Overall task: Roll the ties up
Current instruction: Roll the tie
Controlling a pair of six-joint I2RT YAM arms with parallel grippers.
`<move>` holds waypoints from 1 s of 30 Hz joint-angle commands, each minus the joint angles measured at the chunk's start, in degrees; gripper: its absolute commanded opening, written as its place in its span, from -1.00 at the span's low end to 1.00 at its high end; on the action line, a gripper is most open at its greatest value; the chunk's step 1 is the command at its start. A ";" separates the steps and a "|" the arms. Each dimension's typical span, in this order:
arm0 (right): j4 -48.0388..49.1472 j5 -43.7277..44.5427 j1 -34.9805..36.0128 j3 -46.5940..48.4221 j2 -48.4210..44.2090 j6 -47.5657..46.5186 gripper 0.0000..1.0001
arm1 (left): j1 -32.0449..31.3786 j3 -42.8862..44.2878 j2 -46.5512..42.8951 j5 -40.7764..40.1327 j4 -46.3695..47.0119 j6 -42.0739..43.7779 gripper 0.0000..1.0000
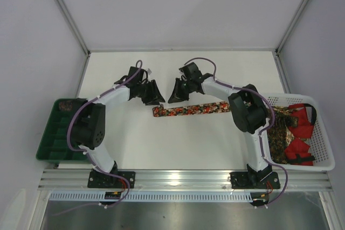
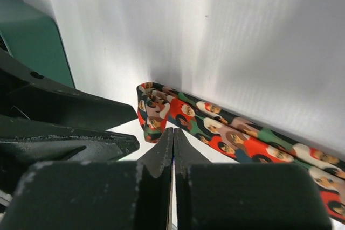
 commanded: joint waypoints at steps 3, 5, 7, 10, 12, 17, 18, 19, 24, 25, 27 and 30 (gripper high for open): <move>-0.40 -1.74 1.57 4.70 2.16 0.82 -1.00 | 3.00 -3.76 -5.38 -2.40 -0.13 2.27 -0.14; -0.57 -1.65 1.57 4.79 2.17 0.82 -1.00 | 3.36 -3.95 -6.44 -3.37 -0.84 2.53 -0.16; -0.66 -1.65 1.66 4.96 2.17 0.73 -1.00 | 4.07 -4.66 -7.67 -4.69 -1.72 3.06 -0.21; -0.75 -1.30 2.01 5.40 1.82 0.64 -1.00 | 4.07 -5.80 -9.87 -6.01 -2.86 4.38 -0.28; -1.19 -1.30 2.36 6.28 1.99 0.47 -1.00 | 4.07 -7.02 -9.70 -5.40 -2.69 4.29 -0.34; -3.21 -1.82 3.24 9.79 3.31 -0.59 -1.00 | 4.07 -7.56 -6.90 -3.12 -0.05 2.98 -0.39; -2.95 -2.44 3.42 9.97 3.74 -0.15 -1.00 | 4.07 -7.12 -5.58 -3.02 0.12 2.98 -0.40; -2.95 -2.70 3.59 10.15 3.75 -0.15 -1.00 | 4.07 -6.60 -4.96 -3.02 0.12 2.98 -0.40; -3.30 -3.76 4.30 10.85 4.98 0.21 -1.00 | 3.72 -5.54 -2.06 -0.30 1.44 2.10 -0.44; -3.47 -3.76 4.47 10.77 5.07 0.12 -1.00 | 3.55 -5.45 -1.71 0.31 1.88 1.92 -0.44; -3.65 -3.85 4.65 10.42 5.15 0.03 -1.00 | 3.02 -5.45 -0.48 0.75 2.06 1.48 -0.45; -3.48 -4.02 4.74 8.66 4.89 -0.67 -1.00 | 2.75 -5.97 0.14 0.93 2.67 1.13 -0.45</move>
